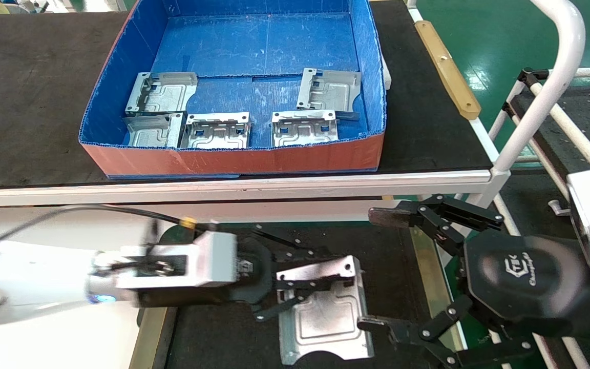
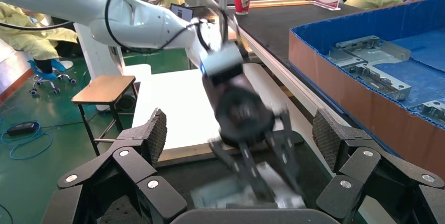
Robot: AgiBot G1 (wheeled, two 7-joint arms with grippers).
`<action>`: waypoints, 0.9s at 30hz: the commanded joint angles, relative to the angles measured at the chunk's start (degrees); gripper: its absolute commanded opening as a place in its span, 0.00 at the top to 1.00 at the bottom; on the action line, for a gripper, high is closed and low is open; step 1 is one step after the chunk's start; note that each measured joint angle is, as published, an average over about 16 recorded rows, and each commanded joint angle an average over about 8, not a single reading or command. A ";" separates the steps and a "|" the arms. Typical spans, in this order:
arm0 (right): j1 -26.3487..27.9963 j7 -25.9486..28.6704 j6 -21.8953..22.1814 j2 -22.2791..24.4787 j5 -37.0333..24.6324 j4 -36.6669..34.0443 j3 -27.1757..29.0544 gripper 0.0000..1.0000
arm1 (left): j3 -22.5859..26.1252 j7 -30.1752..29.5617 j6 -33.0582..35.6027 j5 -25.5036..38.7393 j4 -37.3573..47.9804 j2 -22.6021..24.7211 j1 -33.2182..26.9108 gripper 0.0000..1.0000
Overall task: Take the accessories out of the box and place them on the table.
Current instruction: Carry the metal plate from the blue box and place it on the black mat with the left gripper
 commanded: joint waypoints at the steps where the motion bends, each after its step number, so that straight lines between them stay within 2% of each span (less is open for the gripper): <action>1: 0.00 0.00 0.00 0.00 0.00 0.00 0.00 0.00 | 0.93 2.15 -0.67 1.04 3.07 1.93 -0.39 1.00; 9: 0.00 0.00 0.00 0.00 0.00 0.00 0.00 0.00 | 2.25 9.56 -7.86 4.04 13.29 9.98 -1.88 1.00; 14: 0.00 0.00 0.00 0.00 0.00 0.00 0.00 0.00 | 2.63 12.90 -11.19 4.51 16.63 13.11 -2.06 1.00; 27: 0.00 0.00 0.00 0.00 0.00 0.00 -0.01 0.00 | 6.32 14.68 -17.14 3.33 12.16 14.47 0.91 1.00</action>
